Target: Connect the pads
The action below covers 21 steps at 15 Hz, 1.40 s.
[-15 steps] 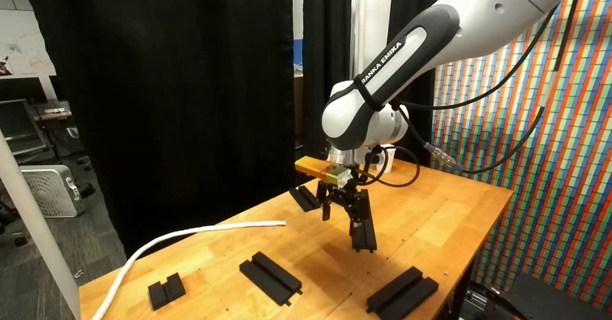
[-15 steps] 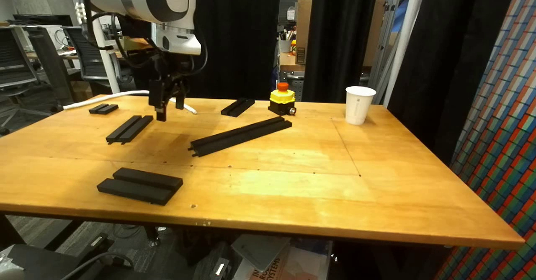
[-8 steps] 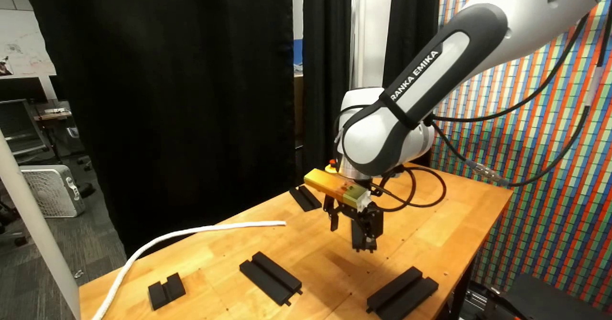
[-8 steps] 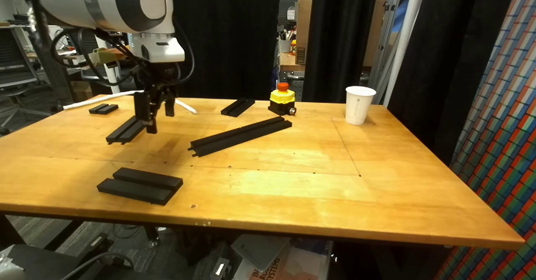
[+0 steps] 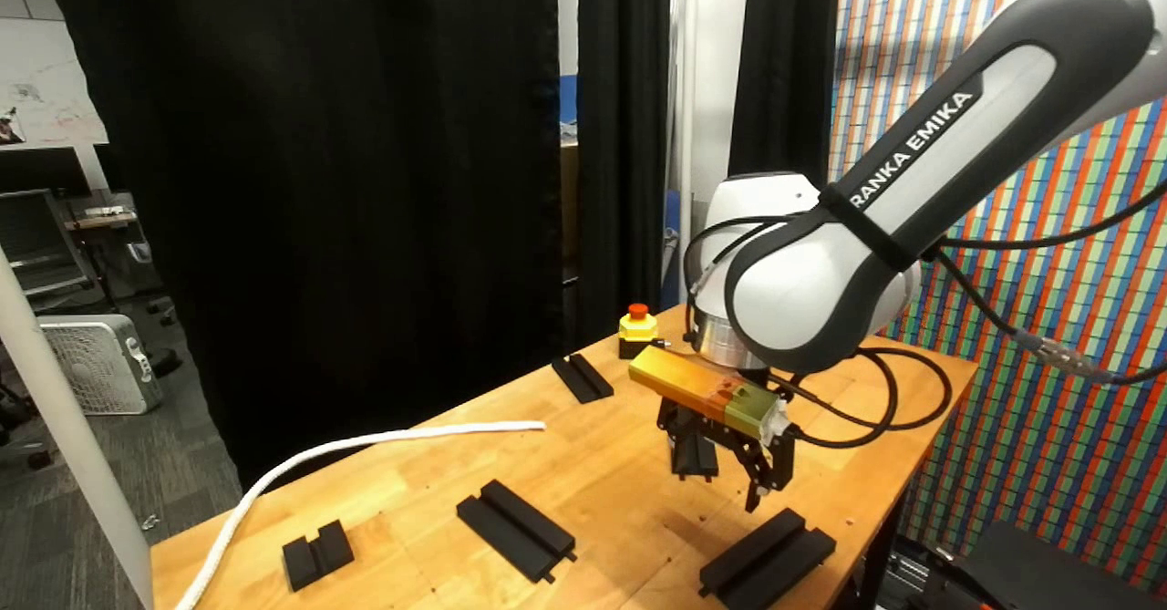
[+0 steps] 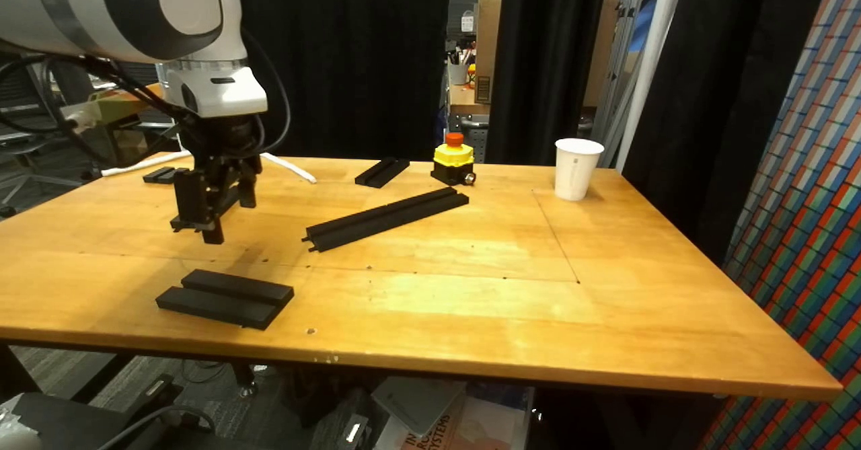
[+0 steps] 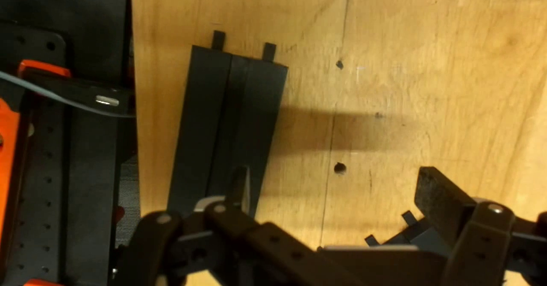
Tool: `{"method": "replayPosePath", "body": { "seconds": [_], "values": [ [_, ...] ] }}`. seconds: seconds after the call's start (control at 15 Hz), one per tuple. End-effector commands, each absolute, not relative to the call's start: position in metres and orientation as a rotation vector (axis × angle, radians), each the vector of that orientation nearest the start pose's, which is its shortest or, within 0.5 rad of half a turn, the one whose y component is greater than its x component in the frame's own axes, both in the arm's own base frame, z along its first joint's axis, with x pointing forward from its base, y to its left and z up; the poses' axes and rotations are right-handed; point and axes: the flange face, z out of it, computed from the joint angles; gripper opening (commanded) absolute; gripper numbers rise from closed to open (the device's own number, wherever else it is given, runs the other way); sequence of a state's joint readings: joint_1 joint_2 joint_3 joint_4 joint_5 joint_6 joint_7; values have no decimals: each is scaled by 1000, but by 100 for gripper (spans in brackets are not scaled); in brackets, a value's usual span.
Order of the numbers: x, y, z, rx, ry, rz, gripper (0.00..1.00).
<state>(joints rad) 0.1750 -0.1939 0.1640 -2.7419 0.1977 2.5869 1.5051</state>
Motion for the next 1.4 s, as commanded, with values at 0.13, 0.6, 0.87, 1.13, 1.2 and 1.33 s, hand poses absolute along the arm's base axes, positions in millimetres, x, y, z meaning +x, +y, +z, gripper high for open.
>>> {"method": "replayPosePath", "body": {
  "seconds": [0.13,0.6,0.87,1.13,1.2,1.33],
  "values": [
    [374,123,293,-2336,1876,89,100],
    [365,119,277,-2232,1920,316,100],
    [355,107,264,-2233,1936,508,100],
    [351,101,249,-2253,1997,547,100],
    [352,100,243,-2260,2005,544,100],
    [352,100,232,-2273,2021,542,100]
  ]
}}
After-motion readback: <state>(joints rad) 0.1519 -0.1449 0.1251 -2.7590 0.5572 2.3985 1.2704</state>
